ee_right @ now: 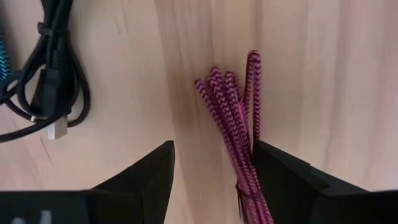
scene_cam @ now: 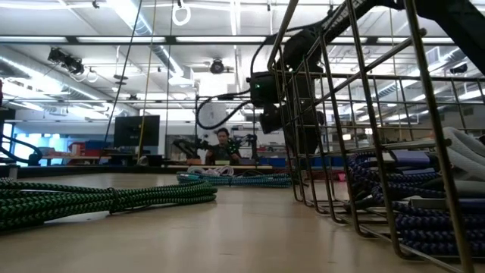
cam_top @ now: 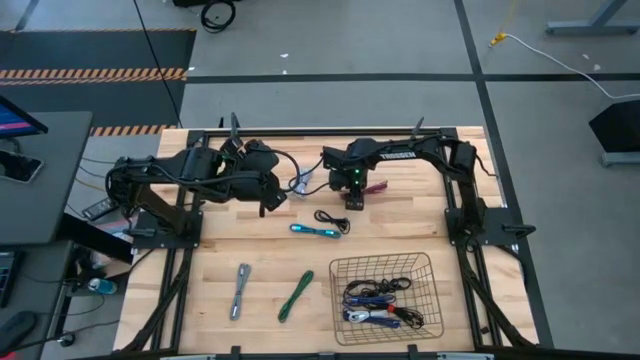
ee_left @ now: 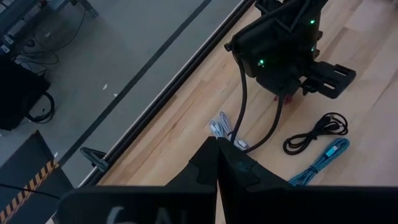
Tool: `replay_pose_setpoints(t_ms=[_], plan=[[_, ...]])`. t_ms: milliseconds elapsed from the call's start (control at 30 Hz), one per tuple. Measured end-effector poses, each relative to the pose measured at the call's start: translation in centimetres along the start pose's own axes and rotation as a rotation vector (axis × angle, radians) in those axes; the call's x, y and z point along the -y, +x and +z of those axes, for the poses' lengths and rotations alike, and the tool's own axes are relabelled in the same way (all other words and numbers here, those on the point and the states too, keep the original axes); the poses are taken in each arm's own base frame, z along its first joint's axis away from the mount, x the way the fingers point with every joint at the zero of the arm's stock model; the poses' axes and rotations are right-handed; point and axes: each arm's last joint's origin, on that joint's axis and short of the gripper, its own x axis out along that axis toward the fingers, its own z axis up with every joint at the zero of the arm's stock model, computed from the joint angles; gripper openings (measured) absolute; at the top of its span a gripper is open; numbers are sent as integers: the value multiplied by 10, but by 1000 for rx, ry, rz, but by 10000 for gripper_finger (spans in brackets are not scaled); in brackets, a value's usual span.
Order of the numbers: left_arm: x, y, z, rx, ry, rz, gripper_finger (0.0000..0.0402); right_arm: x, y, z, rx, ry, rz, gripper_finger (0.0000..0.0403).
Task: Pick and place USB-C Cables
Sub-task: Put the black pink charger cable into the wire basket
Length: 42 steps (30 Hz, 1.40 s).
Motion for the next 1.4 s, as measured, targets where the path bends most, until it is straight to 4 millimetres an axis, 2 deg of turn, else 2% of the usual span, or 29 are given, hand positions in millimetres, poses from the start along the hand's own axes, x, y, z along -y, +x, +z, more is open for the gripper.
replay_pose_setpoints(t_ms=[233, 367, 467, 633, 667, 800, 900, 1000, 1133, 1200, 1300, 1400], plan=[[0, 0, 0, 0, 0, -1, 5, 3, 10, -5, 33, 4, 7, 222], [0, 0, 0, 0, -1, -2, 5, 4, 12, -4, 38, 4, -21, 206], [0, 0, 0, 0, -1, -2, 5, 5, 12, -4, 41, 12, -36, 166], [0, 0, 0, 2, -3, -3, 5, 7, 12, -3, 47, 44, -53, 32], [0, 0, 0, 2, -4, -3, 5, 7, 12, -3, 47, 43, -53, 21], [0, 0, 0, 2, -3, -3, 5, 4, 11, -3, 50, 57, -53, 18], [0, 0, 0, 2, -3, -3, 5, -2, 2, -3, 43, 52, -27, 18], [0, 0, 0, 2, -3, -3, 5, -15, -33, -3, 57, 44, -24, 18], [0, 0, 0, 2, -3, -3, 5, -39, -91, -11, 89, 29, -59, 18], [0, 0, 0, 2, -3, -3, 5, -57, -126, -18, 146, 42, -58, 18], [0, 0, 0, 2, -3, -3, 5, -88, -177, -37, 232, 59, -42, 18], [0, 0, 0, 2, -2, -3, 5, -121, -218, -60, 347, 79, 25, 18]])
